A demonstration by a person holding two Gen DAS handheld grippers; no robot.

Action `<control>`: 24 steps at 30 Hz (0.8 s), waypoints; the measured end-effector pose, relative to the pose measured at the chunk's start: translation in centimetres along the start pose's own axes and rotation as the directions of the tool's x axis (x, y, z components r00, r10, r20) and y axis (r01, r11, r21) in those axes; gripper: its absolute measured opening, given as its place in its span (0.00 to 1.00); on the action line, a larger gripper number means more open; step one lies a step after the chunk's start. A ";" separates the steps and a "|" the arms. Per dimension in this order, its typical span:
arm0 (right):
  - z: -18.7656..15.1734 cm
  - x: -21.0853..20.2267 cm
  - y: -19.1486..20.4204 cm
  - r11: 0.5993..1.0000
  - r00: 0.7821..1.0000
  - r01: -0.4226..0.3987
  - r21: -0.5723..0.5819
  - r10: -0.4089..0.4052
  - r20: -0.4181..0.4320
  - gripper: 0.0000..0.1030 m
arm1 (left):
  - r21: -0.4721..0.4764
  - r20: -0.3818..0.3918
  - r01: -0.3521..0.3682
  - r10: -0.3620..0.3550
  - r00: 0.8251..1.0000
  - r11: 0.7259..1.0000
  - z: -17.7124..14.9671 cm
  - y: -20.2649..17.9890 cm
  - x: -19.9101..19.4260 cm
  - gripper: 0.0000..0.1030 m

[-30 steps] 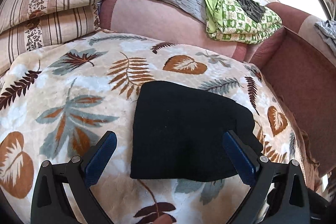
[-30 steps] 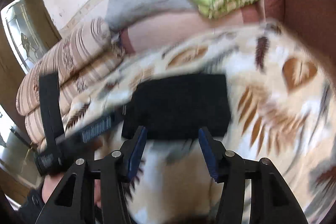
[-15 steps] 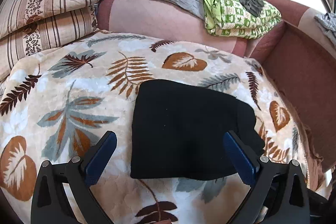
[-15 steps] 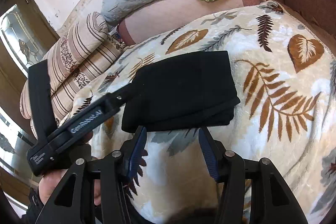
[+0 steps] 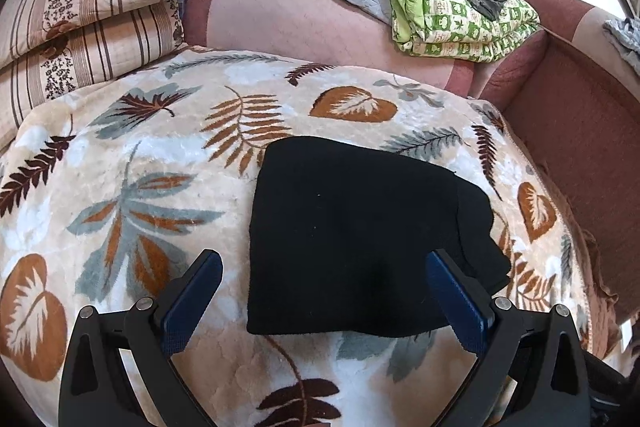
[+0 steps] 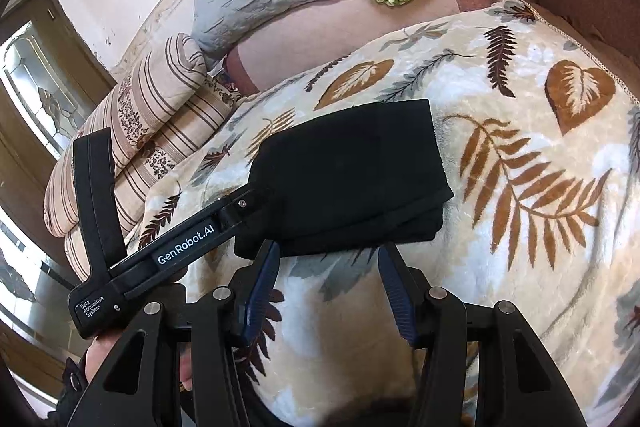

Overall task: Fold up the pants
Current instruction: 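Open the left gripper and withdraw it from the folded pants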

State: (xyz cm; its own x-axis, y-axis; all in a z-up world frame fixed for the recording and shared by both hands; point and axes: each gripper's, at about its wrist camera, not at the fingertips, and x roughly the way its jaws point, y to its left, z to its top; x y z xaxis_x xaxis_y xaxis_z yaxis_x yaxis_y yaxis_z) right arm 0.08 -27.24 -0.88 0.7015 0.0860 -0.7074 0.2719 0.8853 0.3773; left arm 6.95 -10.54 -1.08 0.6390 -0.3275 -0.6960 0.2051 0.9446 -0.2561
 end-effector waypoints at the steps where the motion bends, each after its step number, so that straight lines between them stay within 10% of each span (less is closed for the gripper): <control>1: 0.0 0.0 0.0 1.000 1.000 -0.002 0.000 0.002 0.000 0.52 | -0.003 0.000 0.001 -0.001 1.000 1.000 0.0 0.1 0.0 0.99; 24: 0.0 -0.2 -0.1 1.000 1.000 0.027 -0.002 -0.027 0.009 0.52 | -0.022 -0.013 0.025 -0.025 1.000 0.999 -0.2 0.0 0.1 0.99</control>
State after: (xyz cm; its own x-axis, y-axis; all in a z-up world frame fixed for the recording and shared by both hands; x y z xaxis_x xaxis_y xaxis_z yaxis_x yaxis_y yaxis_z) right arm -0.09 -27.35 -0.84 0.6996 0.0578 -0.7122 0.2898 0.8881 0.3568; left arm 6.86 -10.56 -1.23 0.6240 -0.3513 -0.6980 0.2042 0.9355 -0.2883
